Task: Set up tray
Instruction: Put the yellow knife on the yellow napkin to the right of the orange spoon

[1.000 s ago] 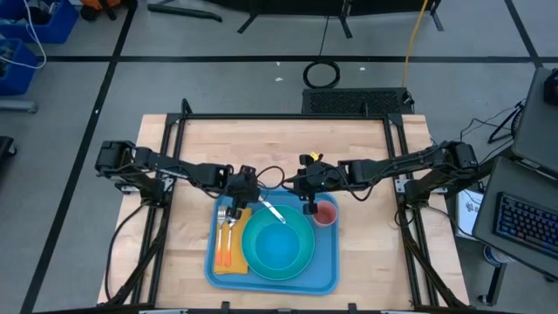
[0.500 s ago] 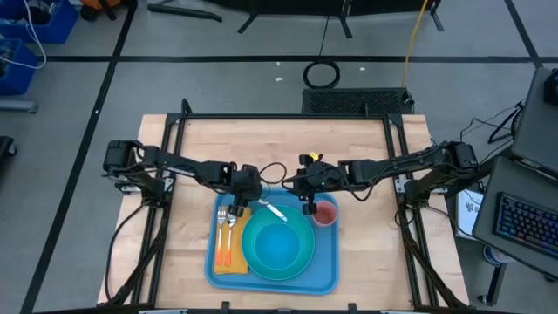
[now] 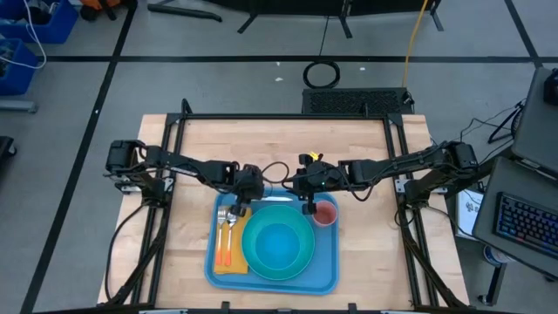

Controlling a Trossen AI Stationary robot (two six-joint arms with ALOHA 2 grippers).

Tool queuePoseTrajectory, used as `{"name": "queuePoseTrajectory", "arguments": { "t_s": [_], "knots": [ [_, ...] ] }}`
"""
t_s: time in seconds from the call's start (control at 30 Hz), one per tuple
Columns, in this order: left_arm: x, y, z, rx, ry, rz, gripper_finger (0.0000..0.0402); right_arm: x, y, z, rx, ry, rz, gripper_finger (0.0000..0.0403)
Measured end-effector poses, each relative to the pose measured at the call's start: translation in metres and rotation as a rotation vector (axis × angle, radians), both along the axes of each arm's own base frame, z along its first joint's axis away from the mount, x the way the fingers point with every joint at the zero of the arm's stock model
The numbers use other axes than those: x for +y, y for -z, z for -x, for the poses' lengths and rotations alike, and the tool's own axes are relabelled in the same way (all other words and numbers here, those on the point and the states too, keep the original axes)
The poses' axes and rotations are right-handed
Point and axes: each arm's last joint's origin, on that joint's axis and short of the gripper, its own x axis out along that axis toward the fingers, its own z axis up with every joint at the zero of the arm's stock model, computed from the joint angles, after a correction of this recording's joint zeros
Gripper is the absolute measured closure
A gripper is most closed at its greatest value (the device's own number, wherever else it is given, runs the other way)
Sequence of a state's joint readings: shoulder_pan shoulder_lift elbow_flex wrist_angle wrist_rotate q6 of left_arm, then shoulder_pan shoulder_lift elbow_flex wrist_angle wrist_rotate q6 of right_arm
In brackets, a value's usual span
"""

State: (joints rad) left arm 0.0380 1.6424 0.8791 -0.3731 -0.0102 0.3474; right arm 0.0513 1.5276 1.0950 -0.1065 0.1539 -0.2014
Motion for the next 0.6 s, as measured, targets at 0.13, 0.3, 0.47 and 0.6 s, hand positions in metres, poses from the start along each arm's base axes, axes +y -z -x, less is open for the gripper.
{"name": "queuePoseTrajectory", "arguments": {
  "t_s": [0.13, 0.3, 0.47, 0.6],
  "knots": [
    [0.0, 0.001, 0.001, 0.016, 0.042, -0.013, 0.039, 0.0, 0.0, 0.0, 0.0, 0.002, -0.003, 0.0277],
    [0.001, 0.0, 0.002, 0.037, -0.028, -0.013, 0.0366, 0.0, 0.007, 0.002, -0.005, 0.003, -0.003, 0.0277],
    [0.0, -0.015, -0.002, 0.087, -0.061, 0.021, 0.0341, 0.0, 0.016, 0.004, -0.005, 0.003, -0.003, 0.0277],
    [-0.002, -0.026, -0.006, 0.086, -0.052, 0.127, 0.0328, 0.0, 0.017, 0.005, -0.013, 0.004, -0.004, 0.0277]
  ]
}}
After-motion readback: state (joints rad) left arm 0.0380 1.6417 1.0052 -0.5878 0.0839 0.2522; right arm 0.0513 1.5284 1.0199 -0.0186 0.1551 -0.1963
